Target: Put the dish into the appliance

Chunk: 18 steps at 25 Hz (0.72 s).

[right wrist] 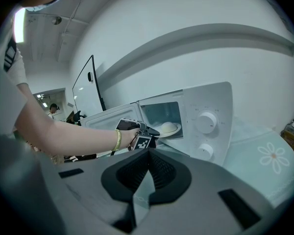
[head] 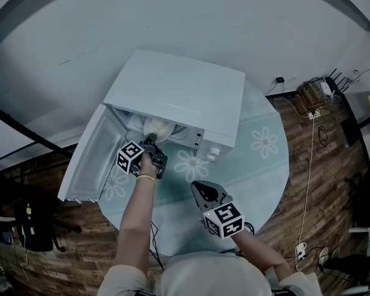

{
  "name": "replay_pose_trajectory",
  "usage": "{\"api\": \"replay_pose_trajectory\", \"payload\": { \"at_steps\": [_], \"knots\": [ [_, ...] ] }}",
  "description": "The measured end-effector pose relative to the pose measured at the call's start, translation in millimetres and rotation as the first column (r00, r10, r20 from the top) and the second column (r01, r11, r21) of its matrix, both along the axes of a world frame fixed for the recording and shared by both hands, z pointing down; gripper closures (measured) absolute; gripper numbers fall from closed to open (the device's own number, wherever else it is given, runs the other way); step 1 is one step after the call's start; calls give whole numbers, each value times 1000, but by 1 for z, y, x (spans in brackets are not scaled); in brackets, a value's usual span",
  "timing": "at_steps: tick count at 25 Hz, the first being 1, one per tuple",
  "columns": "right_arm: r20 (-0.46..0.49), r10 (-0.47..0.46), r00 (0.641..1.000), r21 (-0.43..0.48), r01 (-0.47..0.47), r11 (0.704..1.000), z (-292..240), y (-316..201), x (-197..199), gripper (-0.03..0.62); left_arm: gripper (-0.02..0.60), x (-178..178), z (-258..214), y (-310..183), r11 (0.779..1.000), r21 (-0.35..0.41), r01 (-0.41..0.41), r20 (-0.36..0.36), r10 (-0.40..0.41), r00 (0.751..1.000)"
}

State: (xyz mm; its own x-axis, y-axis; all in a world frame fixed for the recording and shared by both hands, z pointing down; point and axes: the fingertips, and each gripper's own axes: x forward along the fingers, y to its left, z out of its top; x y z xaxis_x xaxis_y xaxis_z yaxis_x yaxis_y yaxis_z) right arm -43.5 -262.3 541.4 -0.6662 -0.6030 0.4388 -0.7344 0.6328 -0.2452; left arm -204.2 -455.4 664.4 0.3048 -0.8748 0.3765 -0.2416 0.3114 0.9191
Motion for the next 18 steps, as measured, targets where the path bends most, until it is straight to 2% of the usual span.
{"api": "replay_pose_trajectory", "payload": {
  "at_steps": [13,16,18],
  "knots": [
    [6,4,1000,-1,-4,1000,1,-2,-1,589,535,-3,1,-12,999,-45,-16,84,20,996],
    [8,0,1000,-2,0,1000,1,-1,-3,589,535,-5,-2,-14,999,-24,-27,94,29,995],
    [8,-3,1000,-2,3,1000,1,0,-4,589,504,-4,-7,-16,999,6,-34,95,34,995]
  ]
}}
